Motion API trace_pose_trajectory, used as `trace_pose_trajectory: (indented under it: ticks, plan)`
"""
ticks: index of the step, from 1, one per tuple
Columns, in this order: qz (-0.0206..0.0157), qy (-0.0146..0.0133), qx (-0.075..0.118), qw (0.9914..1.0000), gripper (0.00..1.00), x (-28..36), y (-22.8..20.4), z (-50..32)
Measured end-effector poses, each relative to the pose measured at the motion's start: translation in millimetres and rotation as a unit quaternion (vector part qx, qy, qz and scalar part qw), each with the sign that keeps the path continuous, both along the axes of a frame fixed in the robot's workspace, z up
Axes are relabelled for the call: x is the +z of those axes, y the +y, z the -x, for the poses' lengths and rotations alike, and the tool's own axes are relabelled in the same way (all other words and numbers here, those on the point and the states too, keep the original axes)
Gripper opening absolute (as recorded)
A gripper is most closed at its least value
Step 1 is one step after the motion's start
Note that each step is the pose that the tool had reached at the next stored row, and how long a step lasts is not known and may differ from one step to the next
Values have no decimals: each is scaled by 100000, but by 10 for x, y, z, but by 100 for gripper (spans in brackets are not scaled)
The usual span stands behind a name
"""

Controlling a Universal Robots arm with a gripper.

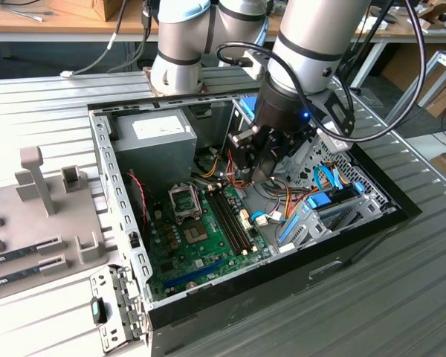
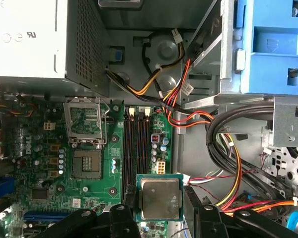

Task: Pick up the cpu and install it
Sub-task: 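Pick up the cpu and move it towards the insertion slot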

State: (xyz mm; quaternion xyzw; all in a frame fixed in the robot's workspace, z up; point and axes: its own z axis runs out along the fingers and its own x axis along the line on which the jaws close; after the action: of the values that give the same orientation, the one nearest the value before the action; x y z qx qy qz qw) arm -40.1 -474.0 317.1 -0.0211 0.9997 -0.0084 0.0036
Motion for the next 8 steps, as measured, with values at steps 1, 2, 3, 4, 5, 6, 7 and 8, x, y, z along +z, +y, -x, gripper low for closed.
trace_pose_trajectory:
  ticks: [1, 2, 3, 4, 5, 6, 7, 8]
  plan:
    - [-1, 0, -2, 100000, 47, -4, -1, 0]
    - [-1, 0, 0, 100000, 47, -9, -3, 0]
    - [-1, 0, 0, 100000, 47, -11, -3, 0]
    - [2, 0, -1, 100000, 47, -14, -4, 0]
    - [2, 0, 0, 100000, 47, -18, -5, 0]
    - [-2, -1, 1, 100000, 47, -23, -7, 0]
    - [1, 0, -1, 100000, 47, -29, -8, 0]
    - [-3, -2, 1, 100000, 47, -34, -10, 0]
